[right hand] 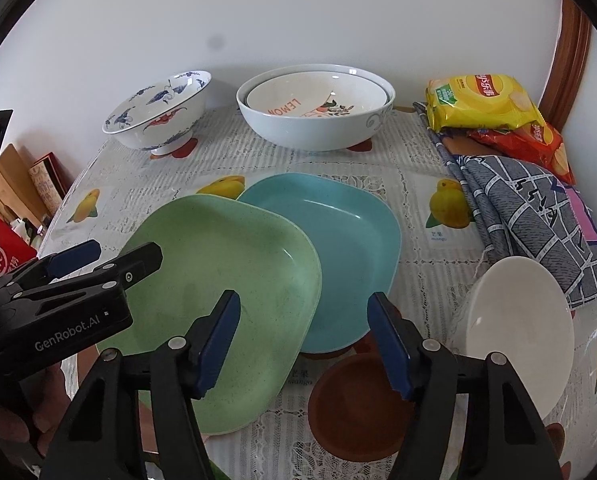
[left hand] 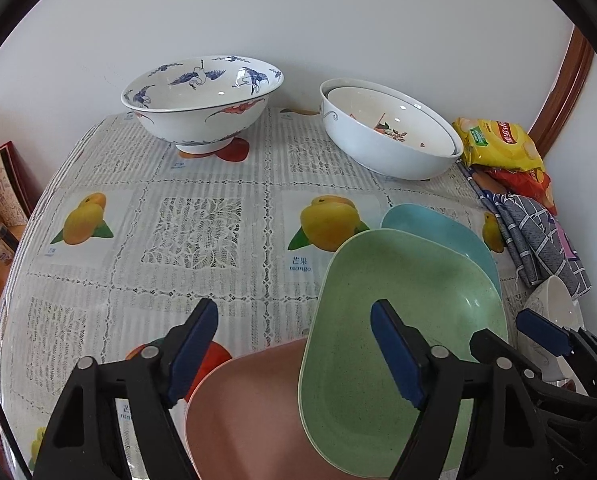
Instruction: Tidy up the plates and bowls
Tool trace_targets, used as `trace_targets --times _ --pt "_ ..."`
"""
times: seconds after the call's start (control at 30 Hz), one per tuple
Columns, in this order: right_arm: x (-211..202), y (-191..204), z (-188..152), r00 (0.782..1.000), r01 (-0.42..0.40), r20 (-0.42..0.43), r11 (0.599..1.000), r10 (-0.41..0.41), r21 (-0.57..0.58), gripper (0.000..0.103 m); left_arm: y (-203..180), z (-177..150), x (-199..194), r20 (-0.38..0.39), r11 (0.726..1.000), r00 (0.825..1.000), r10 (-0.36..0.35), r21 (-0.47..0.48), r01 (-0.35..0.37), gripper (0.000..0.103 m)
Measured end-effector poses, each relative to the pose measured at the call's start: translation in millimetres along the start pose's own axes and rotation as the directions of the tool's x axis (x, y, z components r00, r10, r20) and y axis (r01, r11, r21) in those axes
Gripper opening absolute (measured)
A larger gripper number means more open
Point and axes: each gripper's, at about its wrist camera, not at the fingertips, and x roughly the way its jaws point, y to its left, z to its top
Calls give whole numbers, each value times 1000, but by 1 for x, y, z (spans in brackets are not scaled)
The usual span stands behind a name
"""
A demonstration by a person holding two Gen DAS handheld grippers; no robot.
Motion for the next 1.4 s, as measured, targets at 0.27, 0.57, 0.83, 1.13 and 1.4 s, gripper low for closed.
trace_targets --times 0.27,0.57,0.83,1.13,1.4 --pt "12 3 -3 999 -17 -33 1000 17 8 41 4 -4 8 -25 1000 1000 -11 -6 10 53" --pt "21 6 -6 999 -24 -30 1000 25 15 16 4 -7 5 -33 1000 999 -29 0 29 27" --pt "18 6 -6 999 -29 -25 999 29 20 12 0 -10 -1 -27 1000 999 -20 23 21 14" --pt "4 3 -7 999 -51 -6 998 51 37 9 4 -14 -16 -7 1000 999 -32 1 32 11" --pt "-21 3 -11 997 -66 28 997 66 34 8 1 -18 -43 25 999 999 -33 -7 33 11"
